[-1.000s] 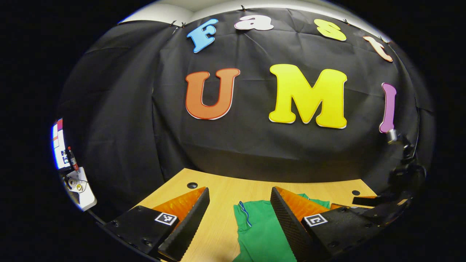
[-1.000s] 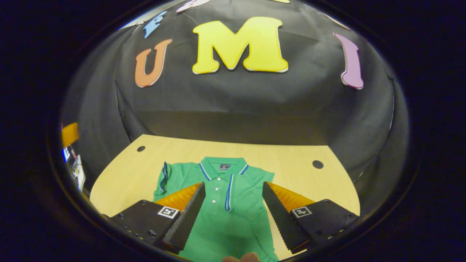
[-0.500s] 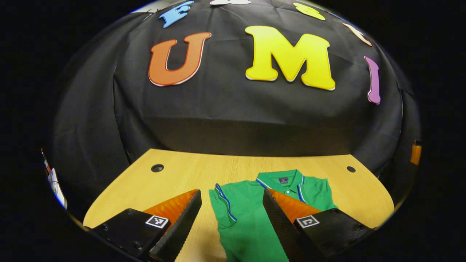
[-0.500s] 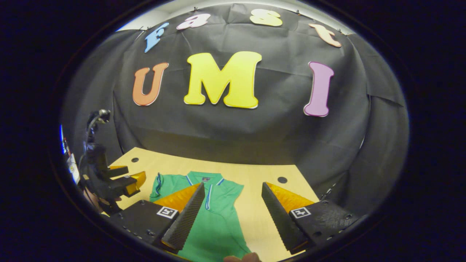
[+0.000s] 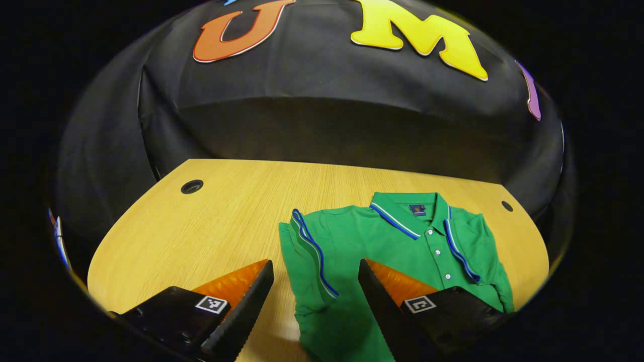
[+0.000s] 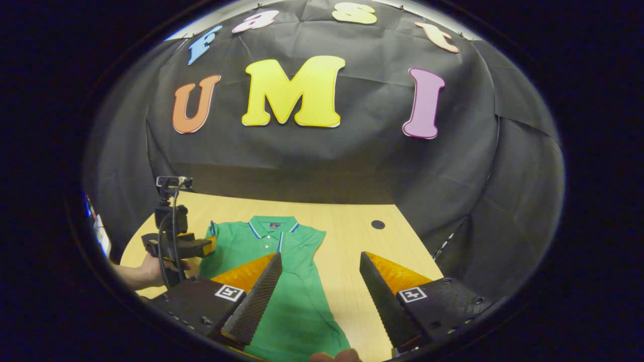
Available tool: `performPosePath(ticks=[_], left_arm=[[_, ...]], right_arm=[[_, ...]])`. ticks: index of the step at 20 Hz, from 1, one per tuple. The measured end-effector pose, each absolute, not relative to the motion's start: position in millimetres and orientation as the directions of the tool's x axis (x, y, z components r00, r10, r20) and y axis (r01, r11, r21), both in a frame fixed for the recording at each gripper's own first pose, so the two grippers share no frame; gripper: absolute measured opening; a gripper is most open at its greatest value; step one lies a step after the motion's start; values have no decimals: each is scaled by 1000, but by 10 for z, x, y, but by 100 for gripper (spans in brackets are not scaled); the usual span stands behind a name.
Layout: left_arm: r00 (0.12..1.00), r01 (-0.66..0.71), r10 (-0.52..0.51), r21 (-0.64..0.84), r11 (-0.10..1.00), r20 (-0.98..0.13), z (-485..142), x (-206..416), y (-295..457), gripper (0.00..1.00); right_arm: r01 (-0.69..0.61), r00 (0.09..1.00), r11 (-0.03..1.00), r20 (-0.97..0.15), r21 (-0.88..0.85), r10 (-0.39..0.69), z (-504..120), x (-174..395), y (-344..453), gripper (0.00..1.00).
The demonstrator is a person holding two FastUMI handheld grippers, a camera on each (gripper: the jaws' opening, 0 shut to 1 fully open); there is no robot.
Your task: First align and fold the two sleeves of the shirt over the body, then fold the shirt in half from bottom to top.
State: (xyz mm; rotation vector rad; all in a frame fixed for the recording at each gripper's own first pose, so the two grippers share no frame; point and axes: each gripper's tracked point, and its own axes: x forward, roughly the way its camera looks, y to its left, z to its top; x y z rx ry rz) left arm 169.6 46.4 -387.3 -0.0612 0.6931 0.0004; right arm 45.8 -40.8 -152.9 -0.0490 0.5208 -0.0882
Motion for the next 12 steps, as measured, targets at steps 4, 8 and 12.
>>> performPosePath(ticks=[4,8,12], left_arm=[[736,9,-28,-32,999,-676,-4076,1727,486,100],[720,34,-55,-44,998,-692,-4186,1726,461,79],[715,73,-100,-68,995,-692,-4163,1731,418,53]], right_arm=[[70,856,996,-510,-55,-88,-1566,458,-363,95],[72,846,996,-526,-46,-85,-1657,481,-341,97],[74,842,997,-533,-31,-79,-1714,513,-309,95]])
